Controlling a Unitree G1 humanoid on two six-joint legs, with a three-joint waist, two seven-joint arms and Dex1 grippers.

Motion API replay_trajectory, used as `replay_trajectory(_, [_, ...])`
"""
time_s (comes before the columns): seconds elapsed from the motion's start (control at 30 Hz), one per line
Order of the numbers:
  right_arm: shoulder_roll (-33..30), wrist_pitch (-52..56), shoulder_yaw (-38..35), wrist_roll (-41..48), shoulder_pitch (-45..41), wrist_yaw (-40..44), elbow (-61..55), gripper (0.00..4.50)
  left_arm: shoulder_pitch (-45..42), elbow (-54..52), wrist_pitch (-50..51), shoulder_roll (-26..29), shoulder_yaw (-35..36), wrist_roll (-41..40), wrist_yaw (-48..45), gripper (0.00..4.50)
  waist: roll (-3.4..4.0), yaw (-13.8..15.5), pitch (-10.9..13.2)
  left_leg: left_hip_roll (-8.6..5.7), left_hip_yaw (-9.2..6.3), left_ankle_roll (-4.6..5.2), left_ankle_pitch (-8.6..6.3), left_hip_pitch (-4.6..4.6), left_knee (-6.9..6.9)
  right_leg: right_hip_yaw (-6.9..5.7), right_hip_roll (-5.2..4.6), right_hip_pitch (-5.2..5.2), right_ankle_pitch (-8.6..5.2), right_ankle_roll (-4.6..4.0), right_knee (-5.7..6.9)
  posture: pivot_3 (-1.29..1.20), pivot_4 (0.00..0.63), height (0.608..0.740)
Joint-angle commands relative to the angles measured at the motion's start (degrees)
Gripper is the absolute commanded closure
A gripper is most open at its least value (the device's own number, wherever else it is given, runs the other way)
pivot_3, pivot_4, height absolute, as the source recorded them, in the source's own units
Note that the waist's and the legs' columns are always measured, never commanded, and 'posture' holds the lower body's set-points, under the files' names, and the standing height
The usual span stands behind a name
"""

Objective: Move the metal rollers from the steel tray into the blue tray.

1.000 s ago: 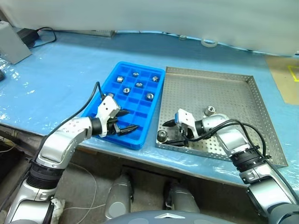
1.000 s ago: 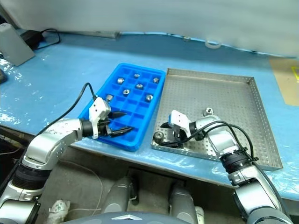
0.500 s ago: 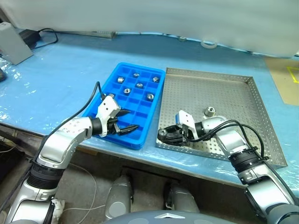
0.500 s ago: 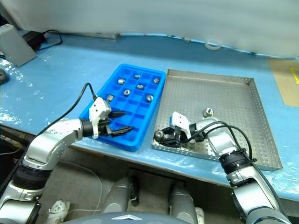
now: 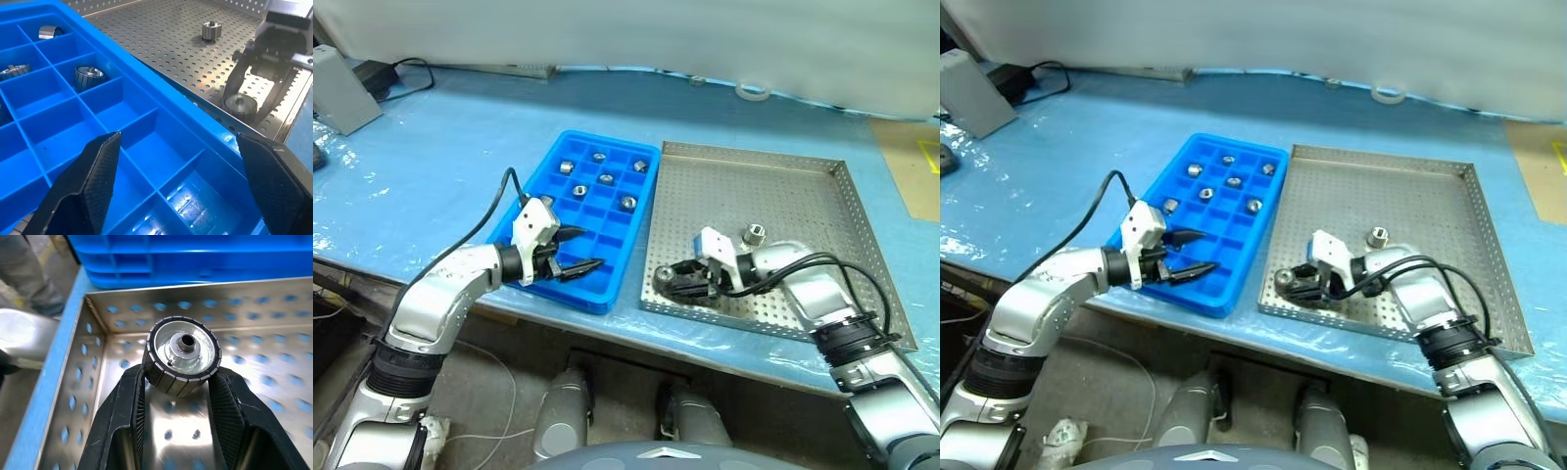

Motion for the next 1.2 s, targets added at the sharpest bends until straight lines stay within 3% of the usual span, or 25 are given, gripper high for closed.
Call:
replay_trajectory(0.03, [-2.1,3.1,-5.4,5.1,-2.3,1.2,-4.8,2.97,0.7,-2.0,-1.0,1.0,2.6,-1.4,-0.4,0.49,0.0,0.0,0.0,0.0,0.0,0.0,0.0,0.0,-0.01,0.0,0.0,-0.01,0.0,0.0,0.0,0.12,0.15,0.74])
replay_trajectory(0.17, [-3.2,4.8,-7.3,7.2,-6.6,2.2,-5.6,2.97,1.7,-2.3,-1.5,1.5,4.2,-1.7,0.0,0.49,0.0,-0.3,0.0,0.02,0.0,-0.02,0.02,0.01,-0.05,0.0,0.02,-0.04,0.0,0.0,0.01,0.13,0.15,0.74])
replay_trajectory(0.3, [3.1,4.3,-5.4,6.7,-12.8,-1.0,-3.8,2.97,2.3,-3.4,-2.4,2.7,8.3,-1.3,2.1,0.49,0.0,-0.3,0.0,0.05,0.0,-0.08,0.05,0.01,-0.09,0.0,0.05,-0.11,-0.01,-0.02,0.03,0.16,0.15,0.74])
replay_trajectory(0.5, [11.2,2.0,-1.4,4.8,-15.5,-2.7,0.0,2.97,7.6,-7.5,-0.8,5.5,17.4,-2.9,5.3,0.49,-0.02,0.4,0.0,0.06,0.0,-0.11,0.08,-0.35,-0.2,-0.1,0.05,-0.48,-0.1,-0.18,0.04,0.22,0.15,0.74])
replay_trajectory(0.77, [15.5,-2.7,0.2,2.6,-17.8,-2.9,7.1,2.97,18.8,-11.8,-0.2,3.7,23.5,-5.4,8.7,0.49,-0.08,1.7,0.0,0.09,-0.02,-0.1,0.07,-0.69,-0.17,-0.15,0.04,-0.79,-0.11,-0.19,0.06,0.29,0.15,0.74])
replay_trajectory(1.2, [25.9,-16.2,-0.7,-5.5,-27.1,-15.9,31.8,2.97,18.1,-11.2,-0.9,1.7,20.3,-5.2,12.1,0.49,-0.09,3.0,0.0,0.13,0.0,-0.28,0.18,-0.64,-0.3,-0.16,0.06,-0.84,-0.12,-0.24,0.16,0.29,0.15,0.74])
